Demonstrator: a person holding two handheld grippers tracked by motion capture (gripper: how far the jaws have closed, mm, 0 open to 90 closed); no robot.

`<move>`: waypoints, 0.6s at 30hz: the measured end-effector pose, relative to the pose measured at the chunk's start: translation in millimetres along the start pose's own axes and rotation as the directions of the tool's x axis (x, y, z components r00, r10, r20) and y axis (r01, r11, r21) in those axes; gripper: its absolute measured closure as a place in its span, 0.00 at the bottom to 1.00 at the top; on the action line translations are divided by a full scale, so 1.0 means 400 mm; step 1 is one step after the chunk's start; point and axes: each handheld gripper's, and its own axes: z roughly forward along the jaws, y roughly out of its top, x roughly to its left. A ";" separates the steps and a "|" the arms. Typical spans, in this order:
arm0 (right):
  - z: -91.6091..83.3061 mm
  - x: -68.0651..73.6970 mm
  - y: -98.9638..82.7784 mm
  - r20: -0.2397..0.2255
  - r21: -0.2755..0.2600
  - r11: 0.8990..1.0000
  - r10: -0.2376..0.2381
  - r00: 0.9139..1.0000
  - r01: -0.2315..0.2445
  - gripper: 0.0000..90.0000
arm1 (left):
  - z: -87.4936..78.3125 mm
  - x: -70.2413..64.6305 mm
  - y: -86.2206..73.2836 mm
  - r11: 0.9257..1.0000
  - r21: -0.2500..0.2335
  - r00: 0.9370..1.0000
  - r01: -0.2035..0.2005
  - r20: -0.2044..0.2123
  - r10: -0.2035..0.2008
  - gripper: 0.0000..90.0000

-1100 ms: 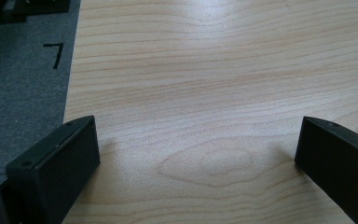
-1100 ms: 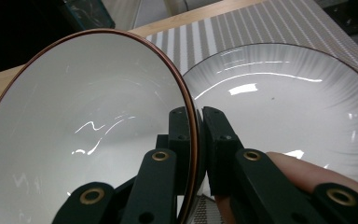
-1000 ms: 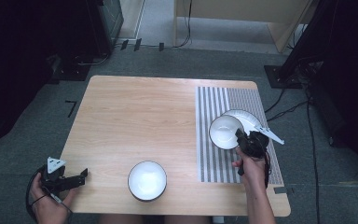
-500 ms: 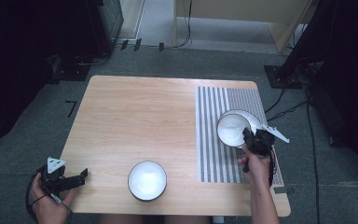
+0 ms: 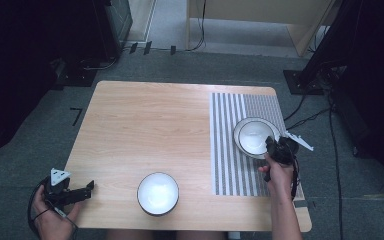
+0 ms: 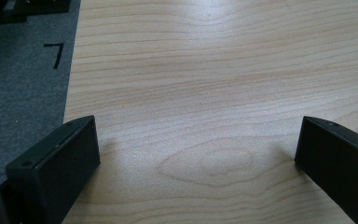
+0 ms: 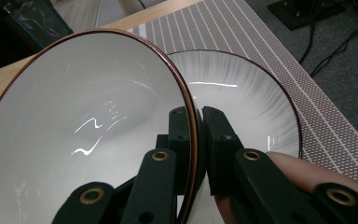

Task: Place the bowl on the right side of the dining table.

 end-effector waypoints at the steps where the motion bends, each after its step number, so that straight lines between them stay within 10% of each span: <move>1: 0.003 -0.003 -0.001 0.005 0.000 1.000 0.002 1.000 -0.002 0.93 | 0.000 0.000 0.000 1.000 0.000 1.000 0.000 0.000 0.000 0.00; 18: 0.051 -0.039 -0.005 0.053 0.026 0.999 0.041 0.998 -0.043 0.93 | 0.000 0.000 0.000 1.000 0.000 1.000 0.000 0.000 0.000 0.00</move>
